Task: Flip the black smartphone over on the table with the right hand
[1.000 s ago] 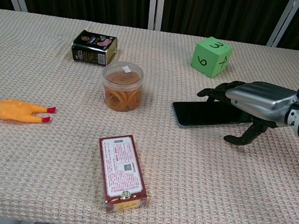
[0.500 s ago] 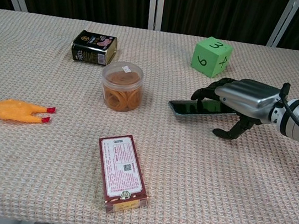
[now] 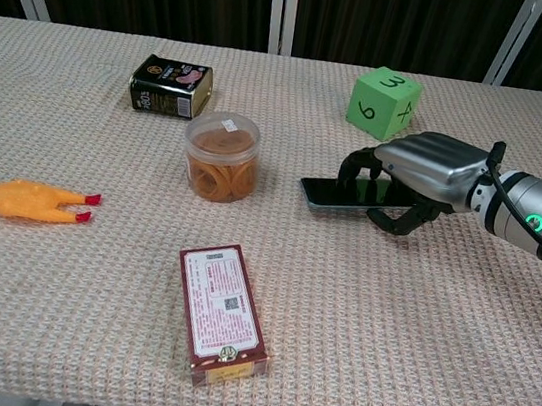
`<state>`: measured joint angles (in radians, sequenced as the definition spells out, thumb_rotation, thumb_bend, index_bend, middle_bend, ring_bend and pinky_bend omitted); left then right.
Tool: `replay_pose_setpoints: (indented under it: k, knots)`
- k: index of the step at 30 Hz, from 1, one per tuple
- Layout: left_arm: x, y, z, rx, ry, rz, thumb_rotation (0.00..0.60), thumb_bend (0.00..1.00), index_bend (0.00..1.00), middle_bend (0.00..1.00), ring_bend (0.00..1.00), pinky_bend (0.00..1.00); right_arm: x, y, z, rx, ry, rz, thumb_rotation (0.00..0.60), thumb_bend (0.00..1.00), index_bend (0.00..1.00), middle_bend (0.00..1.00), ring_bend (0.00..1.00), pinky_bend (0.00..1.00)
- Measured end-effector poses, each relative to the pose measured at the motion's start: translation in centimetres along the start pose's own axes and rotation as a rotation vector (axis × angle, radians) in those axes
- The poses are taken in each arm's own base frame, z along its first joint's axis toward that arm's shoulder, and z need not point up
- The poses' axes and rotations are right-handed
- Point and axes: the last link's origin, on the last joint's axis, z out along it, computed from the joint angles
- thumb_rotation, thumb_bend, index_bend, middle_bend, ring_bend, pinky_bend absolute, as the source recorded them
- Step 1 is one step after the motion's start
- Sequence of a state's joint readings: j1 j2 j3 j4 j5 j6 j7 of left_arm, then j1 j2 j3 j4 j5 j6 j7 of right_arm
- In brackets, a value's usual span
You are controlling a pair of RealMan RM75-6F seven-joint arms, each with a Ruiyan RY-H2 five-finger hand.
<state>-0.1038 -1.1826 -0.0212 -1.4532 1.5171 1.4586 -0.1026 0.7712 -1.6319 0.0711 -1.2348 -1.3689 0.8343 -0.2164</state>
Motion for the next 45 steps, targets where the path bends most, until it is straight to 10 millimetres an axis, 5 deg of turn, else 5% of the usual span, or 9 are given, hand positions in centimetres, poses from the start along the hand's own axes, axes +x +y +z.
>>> replay_pose_setpoints:
  k: [8,18,21,22,24,28,37,40,45]
  knots:
    - [0.0,0.2,0.1,-0.007,-0.004,0.002,0.6,0.08,0.3,0.26,0.21,0.34,1.8,0.5,-1.4,0.032,-0.001,-0.001,0.6,0.99,0.75,0.64,0.48,0.27]
    - [-0.2,0.4,0.3,-0.008,-0.015,0.001,0.6,0.08,0.3,0.26,0.21,0.34,4.4,2.2,-3.4,0.049,-0.205,0.036,0.6,1.0,0.7,0.6,0.41,0.03]
    - [-0.1,0.3,0.3,-0.006,-0.014,0.002,0.6,0.08,0.3,0.26,0.21,0.34,4.2,2.3,-3.2,0.044,-0.286,0.074,0.6,0.9,0.44,0.36,0.15,0.0]
    - [-0.1,0.3,0.3,-0.005,-0.015,0.003,0.6,0.08,0.3,0.26,0.21,0.34,4.1,2.3,-3.2,0.042,-0.297,0.082,0.6,0.82,0.23,0.19,0.04,0.0]
    - [-0.1,0.2,0.3,-0.004,-0.015,0.005,0.6,0.08,0.3,0.26,0.21,0.35,4.1,2.5,-3.1,0.038,-0.29,0.084,0.6,0.69,0.02,0.02,0.0,0.0]
    - [0.0,0.3,0.3,-0.006,-0.014,0.005,0.6,0.08,0.3,0.26,0.21,0.35,4.7,2.8,-2.5,0.029,-0.182,0.088,0.6,0.51,0.0,0.0,0.0,0.0]
    - [0.0,0.3,0.3,-0.008,-0.011,0.004,0.6,0.08,0.3,0.26,0.21,0.35,6.3,3.5,-2.3,0.035,0.123,0.072,0.6,0.48,0.0,0.0,0.0,0.0]
    - [0.1,0.3,0.2,-0.01,-0.002,0.003,0.6,0.08,0.3,0.26,0.21,0.35,6.8,3.9,-3.7,0.021,0.24,0.033,0.6,0.45,0.0,0.0,0.0,0.0]
    - [0.1,0.4,0.1,-0.011,0.004,-0.001,0.6,0.08,0.3,0.26,0.21,0.34,5.3,5.4,-9.4,-0.132,0.366,-0.016,0.598,0.36,0.0,0.0,0.0,0.0]
